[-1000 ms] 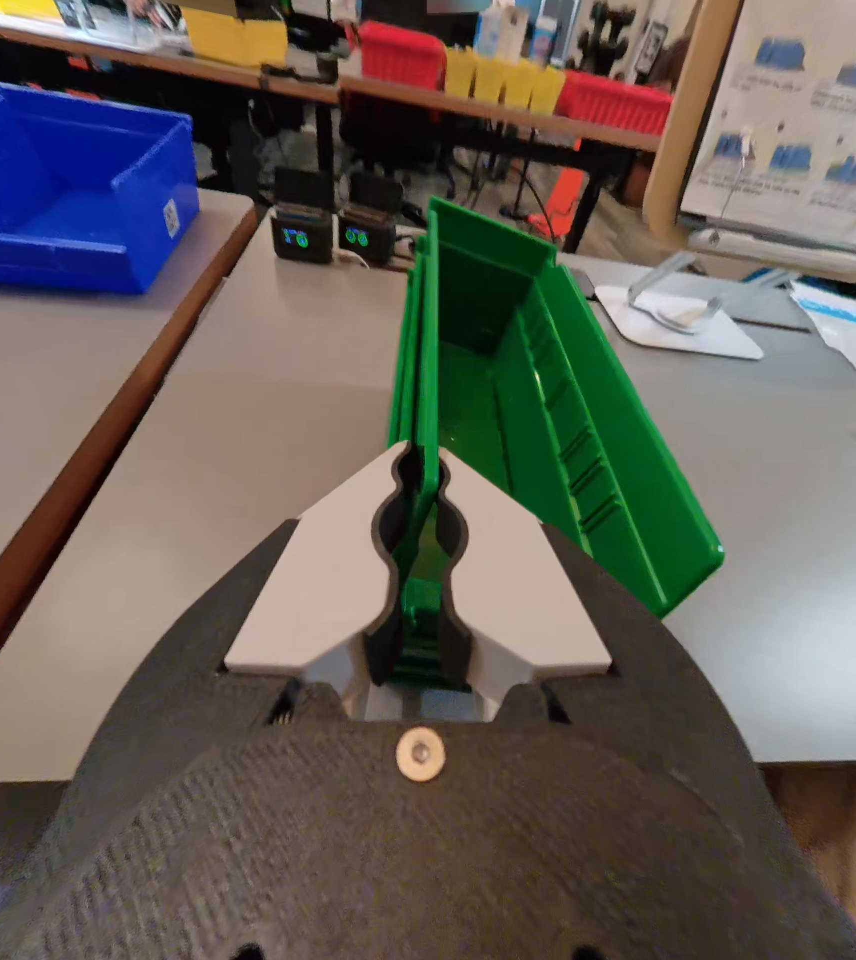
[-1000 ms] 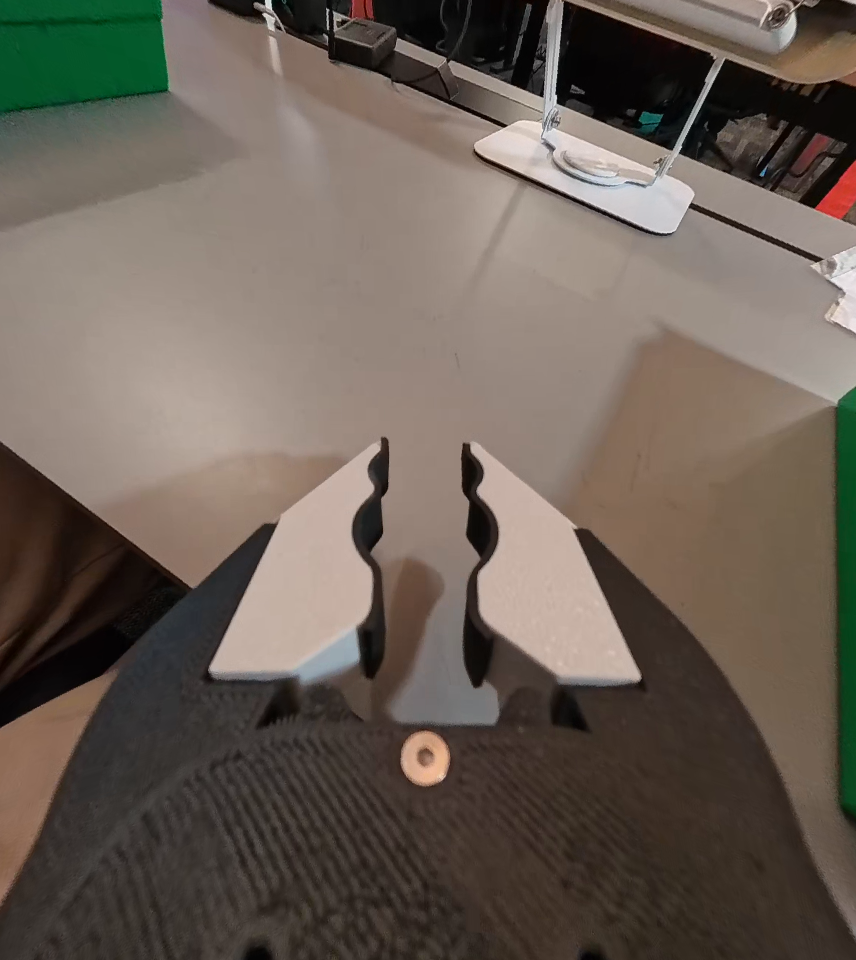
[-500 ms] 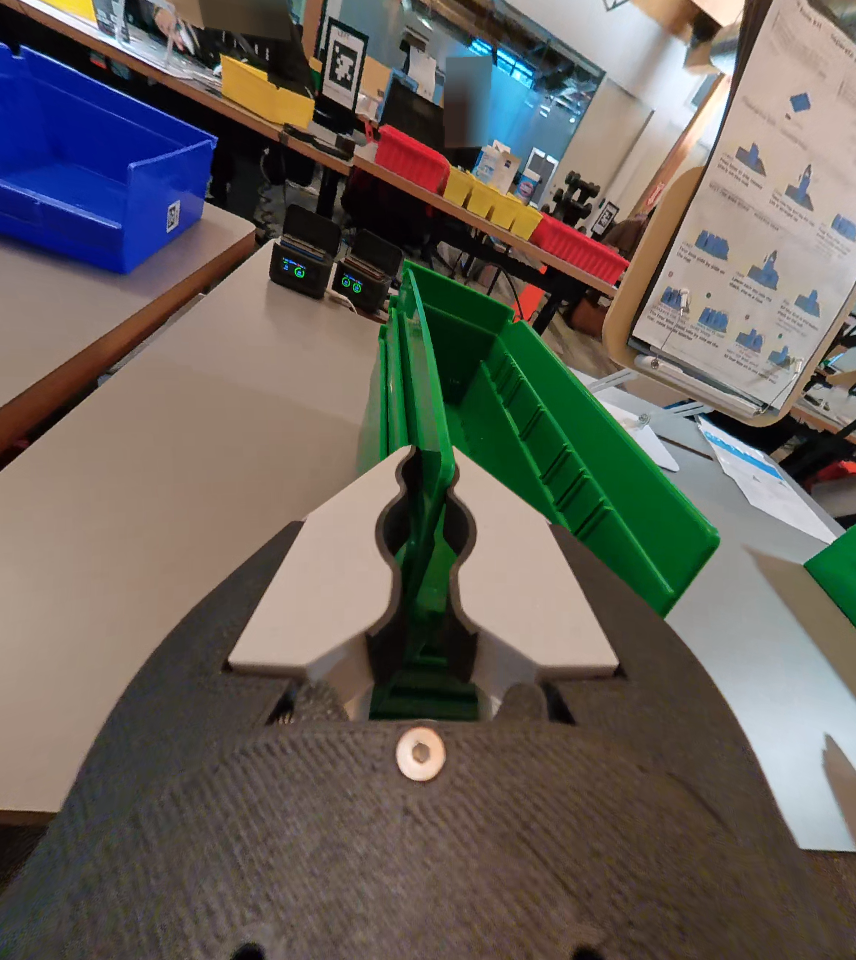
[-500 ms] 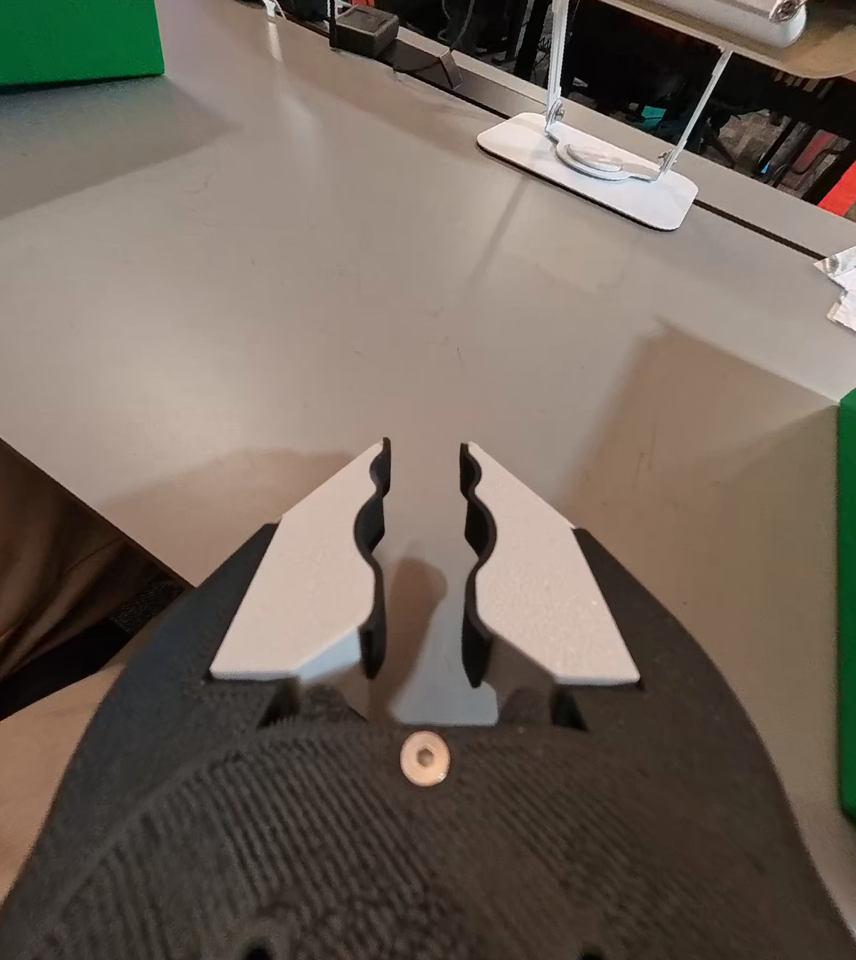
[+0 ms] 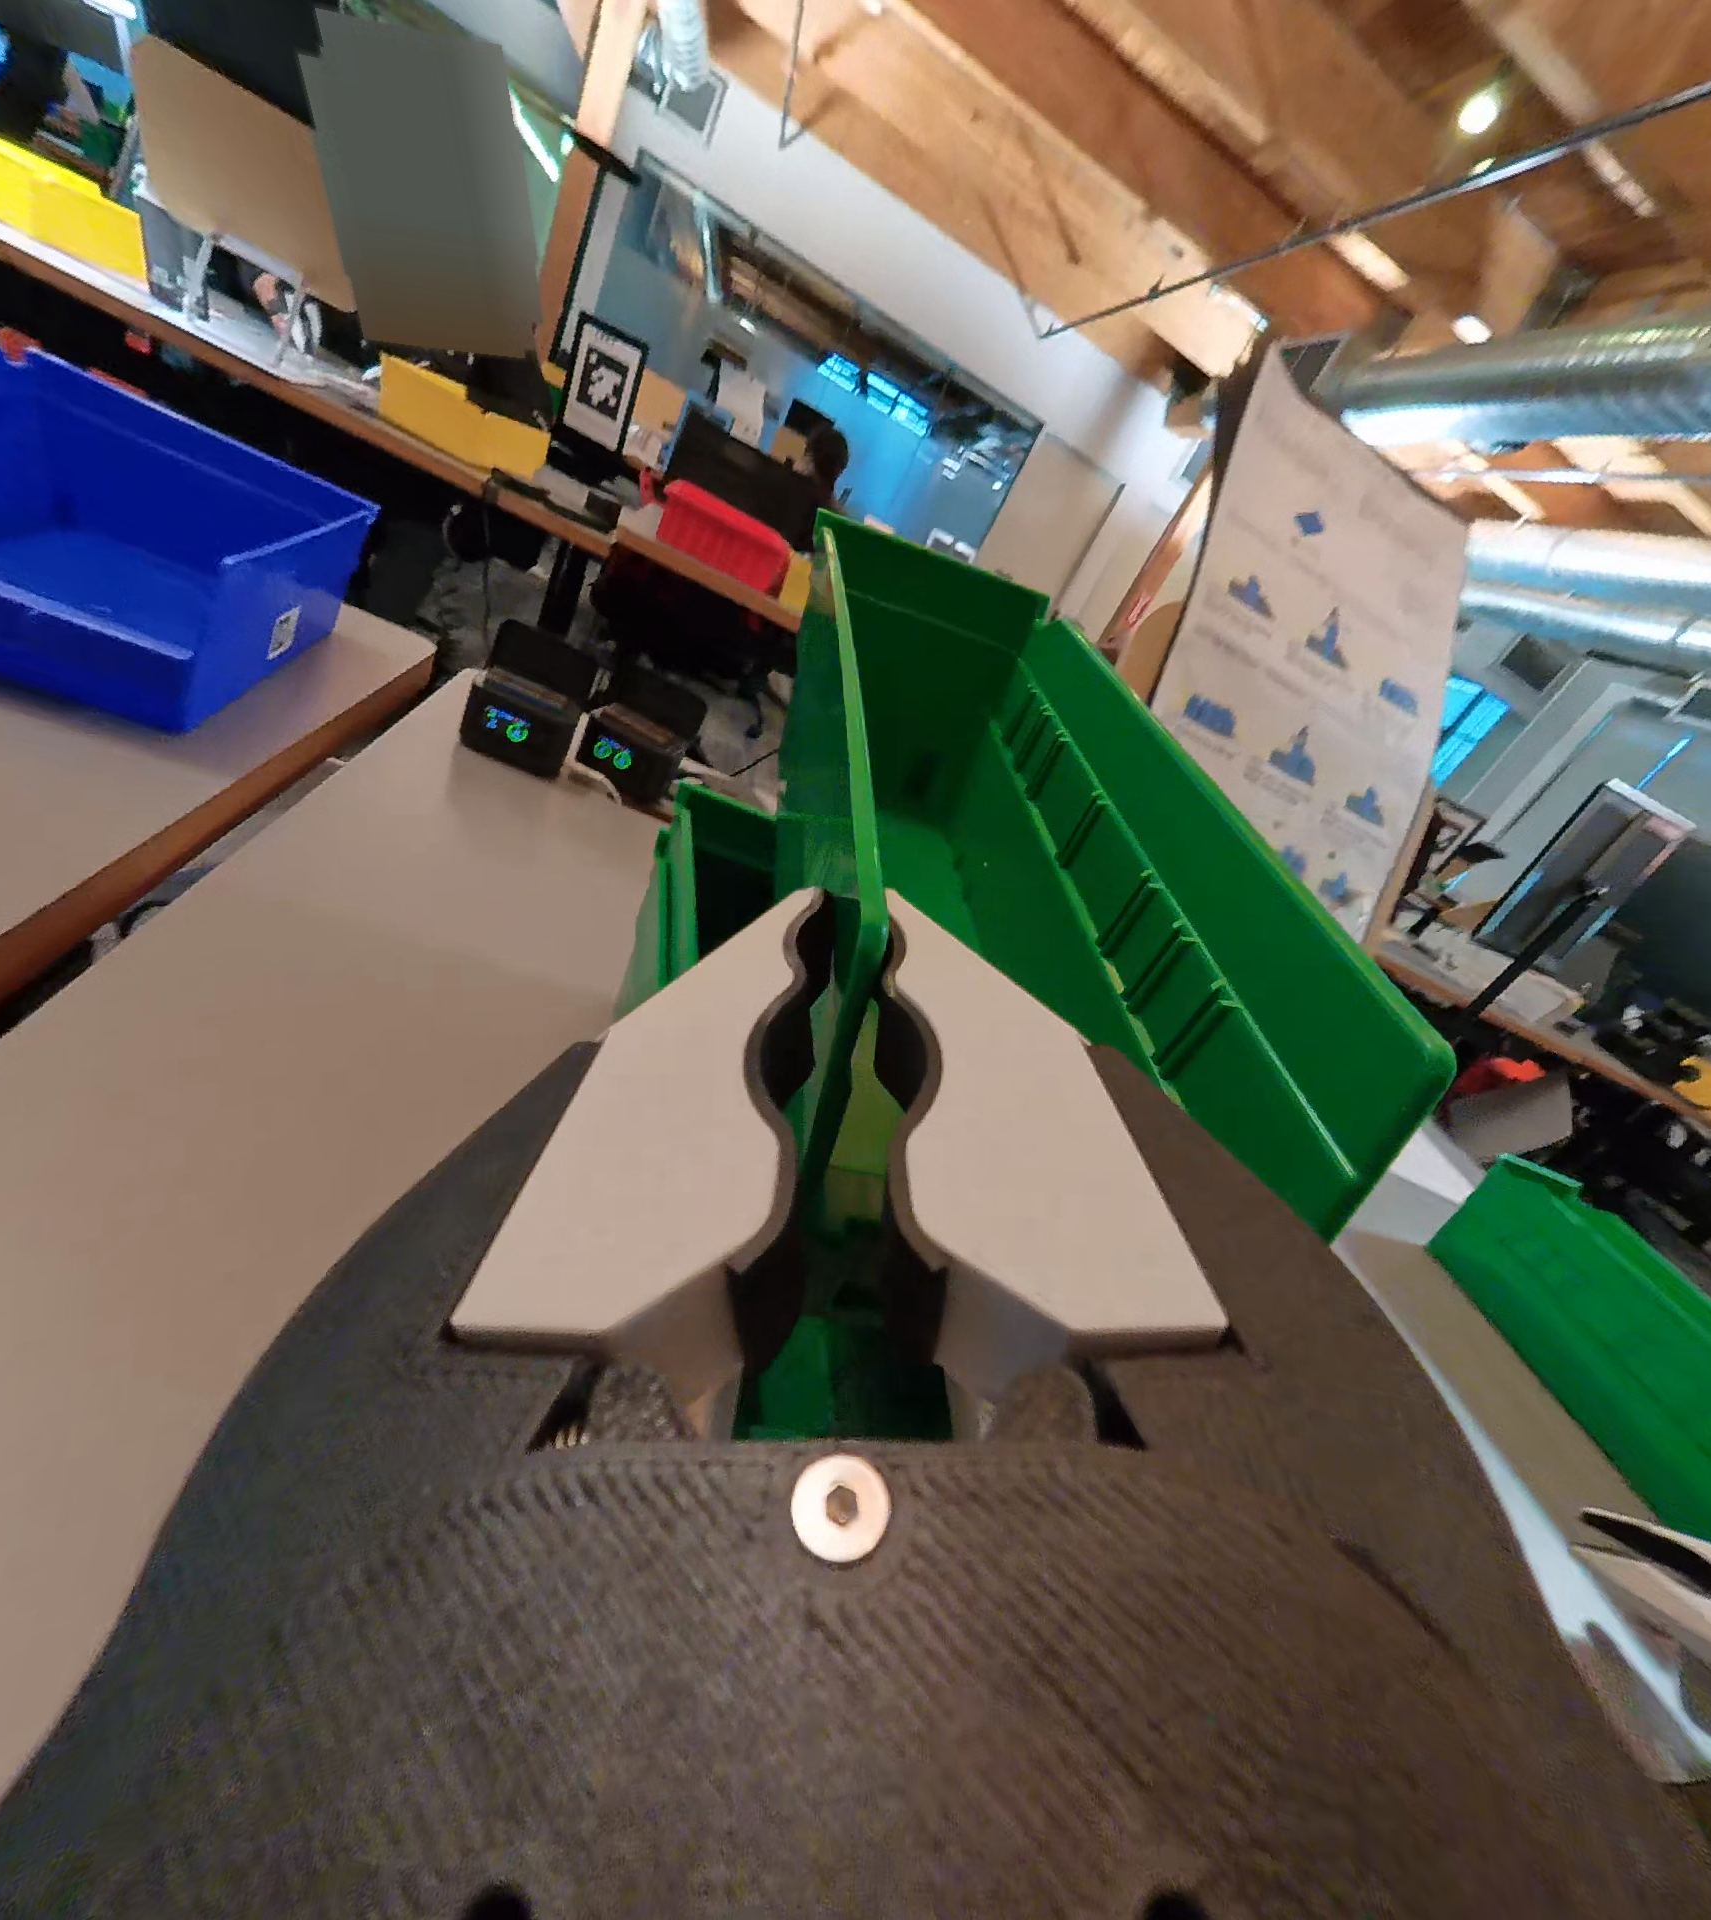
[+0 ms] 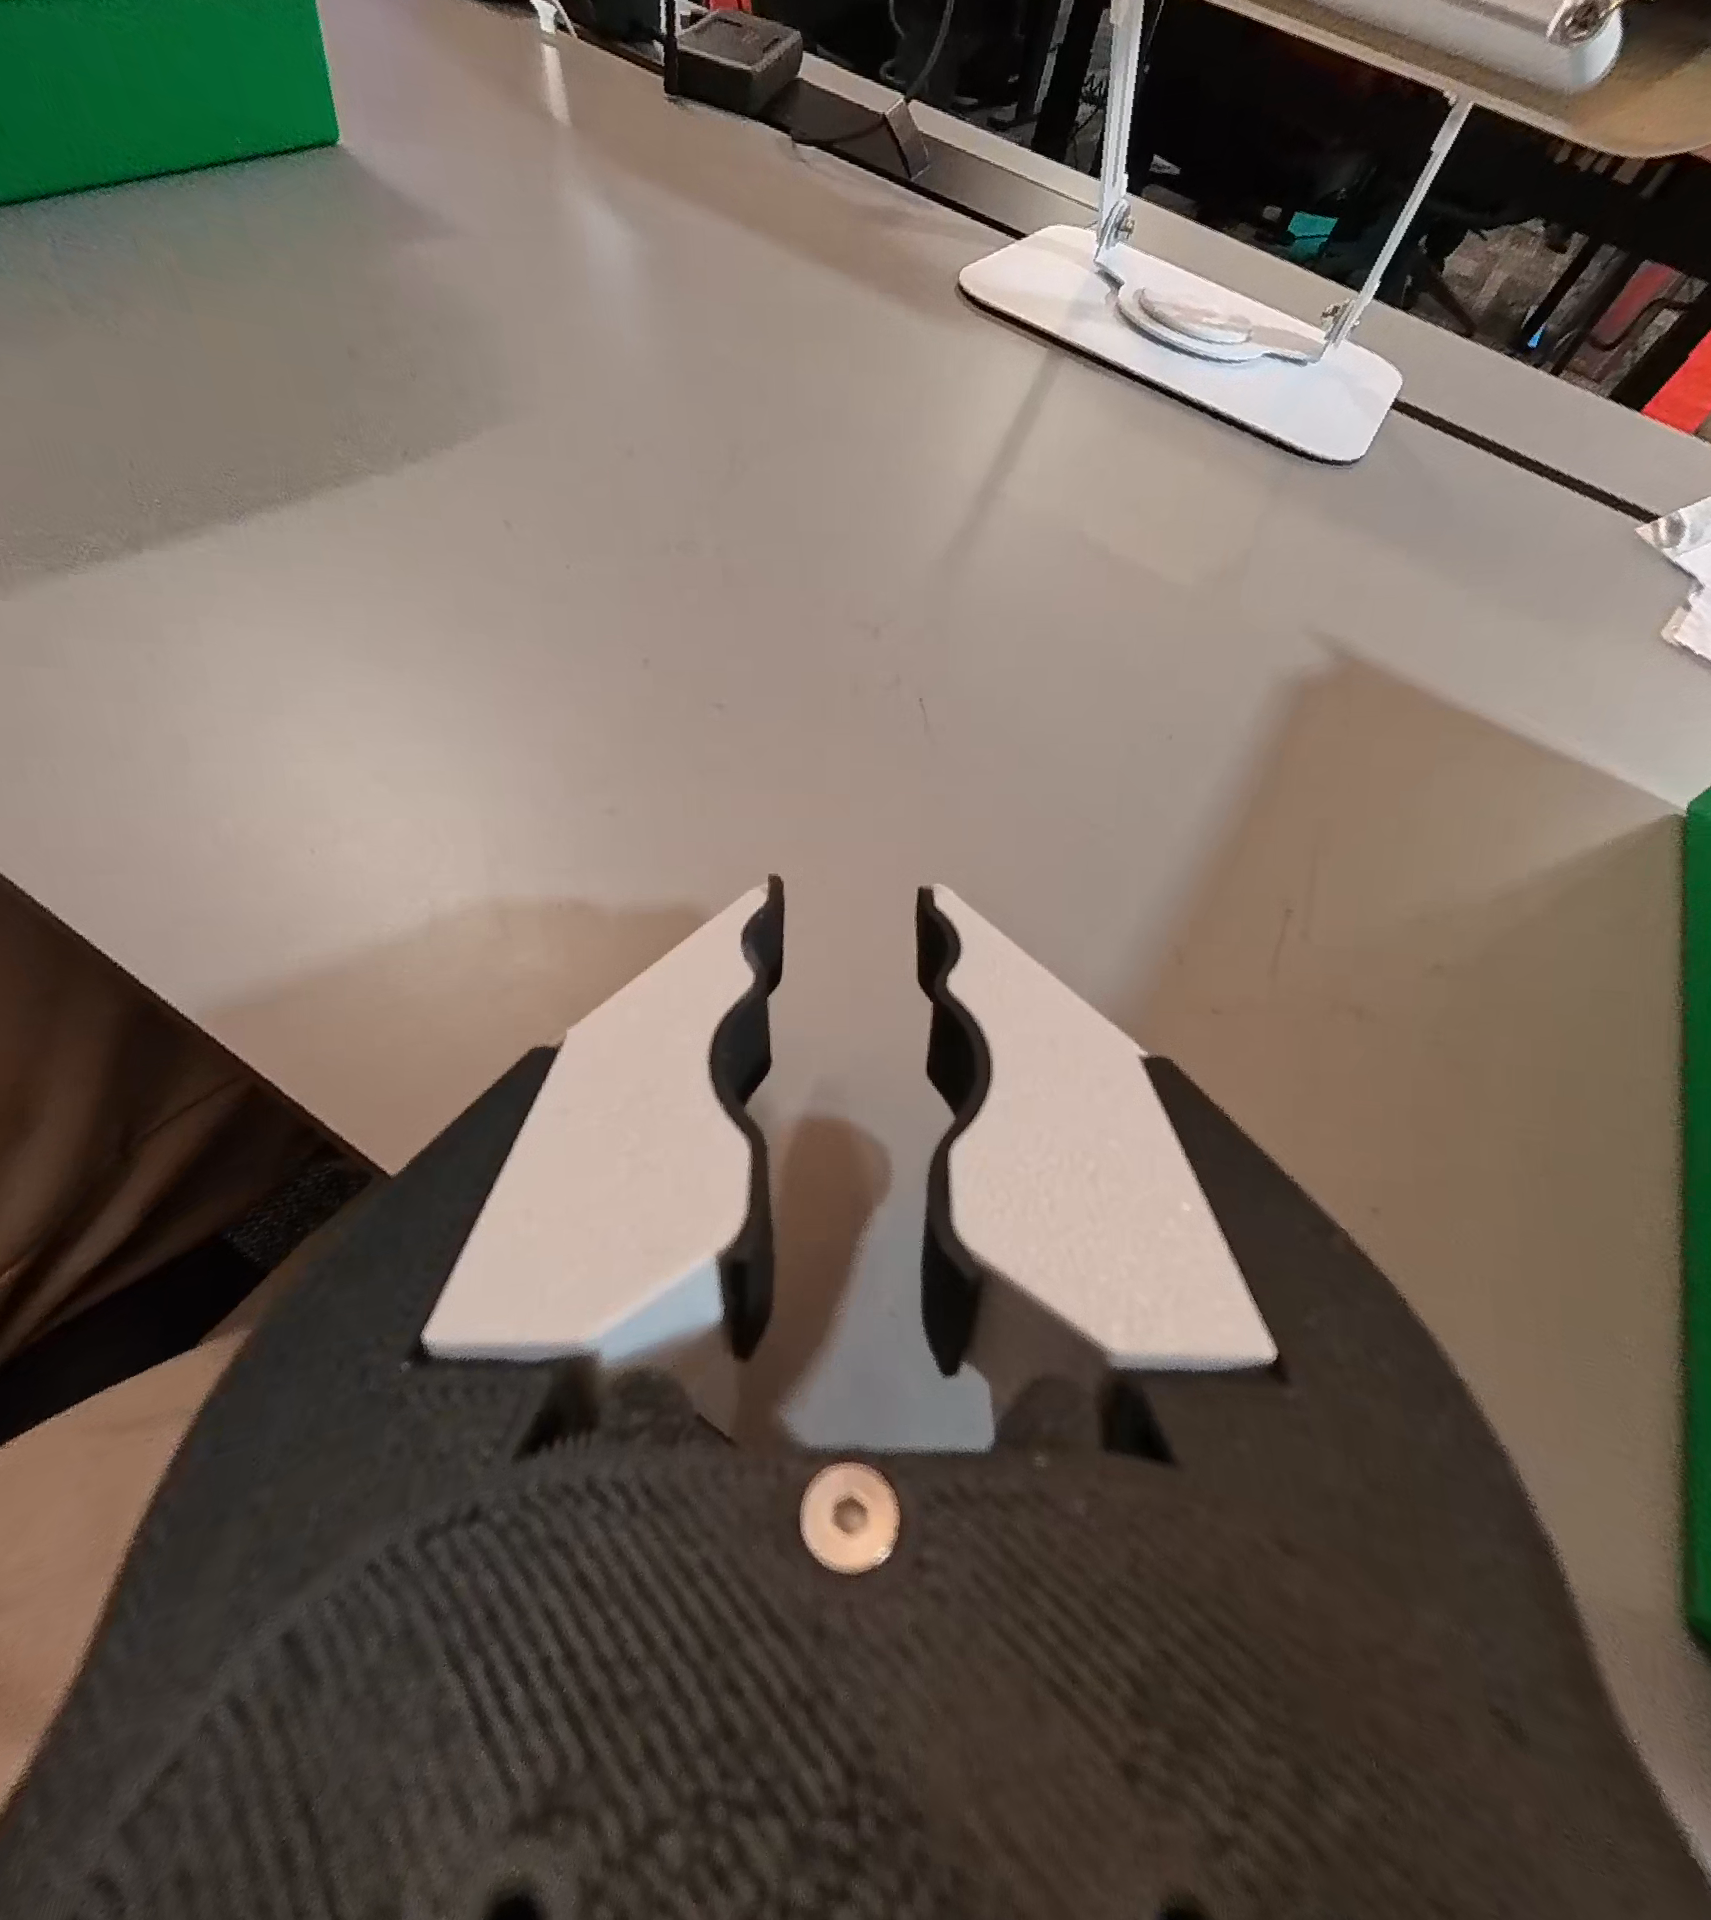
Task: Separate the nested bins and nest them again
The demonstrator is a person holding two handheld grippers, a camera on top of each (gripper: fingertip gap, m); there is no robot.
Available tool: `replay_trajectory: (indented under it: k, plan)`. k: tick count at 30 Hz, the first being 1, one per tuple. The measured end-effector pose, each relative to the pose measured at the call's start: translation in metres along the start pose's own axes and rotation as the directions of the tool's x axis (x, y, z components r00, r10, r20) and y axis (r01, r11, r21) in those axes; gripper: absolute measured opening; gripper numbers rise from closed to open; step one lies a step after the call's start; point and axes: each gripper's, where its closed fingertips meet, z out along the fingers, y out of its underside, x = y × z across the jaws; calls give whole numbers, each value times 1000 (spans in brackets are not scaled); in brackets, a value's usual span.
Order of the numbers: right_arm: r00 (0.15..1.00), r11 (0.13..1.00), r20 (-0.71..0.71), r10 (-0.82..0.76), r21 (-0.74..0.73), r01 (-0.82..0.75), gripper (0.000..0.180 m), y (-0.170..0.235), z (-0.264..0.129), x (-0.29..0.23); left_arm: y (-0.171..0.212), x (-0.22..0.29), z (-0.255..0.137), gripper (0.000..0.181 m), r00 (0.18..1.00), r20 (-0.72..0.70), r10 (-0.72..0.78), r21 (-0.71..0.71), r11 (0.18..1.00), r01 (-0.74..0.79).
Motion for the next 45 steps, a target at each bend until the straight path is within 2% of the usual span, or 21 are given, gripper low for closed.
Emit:
replay_trajectory:
  k: [5,9,12,14,16,19,22,23,25,27,30,34,37,39,42,45]
  plan:
    - [1000,998,-9,5,67,-4,25,-16,-5,-4,-9,36,-4,2,995,-90,-38,32,999,41]
    - [1000,970,18,26,242,-30,29,-59,-21,-25,0,78,-6,2,985,-171,-12,34,999,18]
    - [1000,907,-12,11,421,-5,19,-101,-46,-49,28,114,-6,0,976,-219,-10,2,1000,11]
    - [999,862,44,19,505,-39,21,-123,-61,-80,51,142,-6,0,969,-248,25,-13,999,-29]
    - [990,823,136,28,559,-100,31,-138,-73,-117,74,168,-9,0,956,-279,87,-24,995,-97]
    - [971,826,234,46,538,-169,48,-143,-76,-163,109,200,-16,0,937,-312,159,-22,984,-174]
    - [949,851,294,118,462,-249,61,-136,-68,-184,154,224,-24,0,915,-360,181,-76,972,-222]
    - [949,855,260,177,437,-279,71,-131,-63,-177,170,229,-26,0,914,-365,175,-112,967,-229]
    - [950,864,166,264,398,-309,47,-116,-55,-153,196,232,-28,3,929,-354,105,-183,967,-179]
    - [937,858,177,301,380,-347,38,-114,-54,-137,213,234,-30,7,924,-372,87,-226,957,-181]
    - [950,891,130,283,332,-311,26,-108,-50,-126,220,240,-30,20,917,-398,10,-265,956,-125]
    - [967,908,48,249,337,-251,14,-105,-48,-111,224,248,-34,23,896,-443,38,-264,949,-170]
    - [969,912,-9,247,339,-229,4,-103,-47,-85,238,268,-45,39,841,-539,48,-280,931,-232]
    - [967,917,-34,251,328,-226,0,-97,-47,-68,257,284,-56,59,792,-610,21,-345,893,-289]
    - [953,909,-30,303,310,-279,0,-91,-49,-40,261,294,-66,52,757,-654,-1,-343,892,-296]
    - [933,901,-128,335,334,-278,1,-78,-55,9,258,291,-67,49,752,-658,22,-323,895,-309]
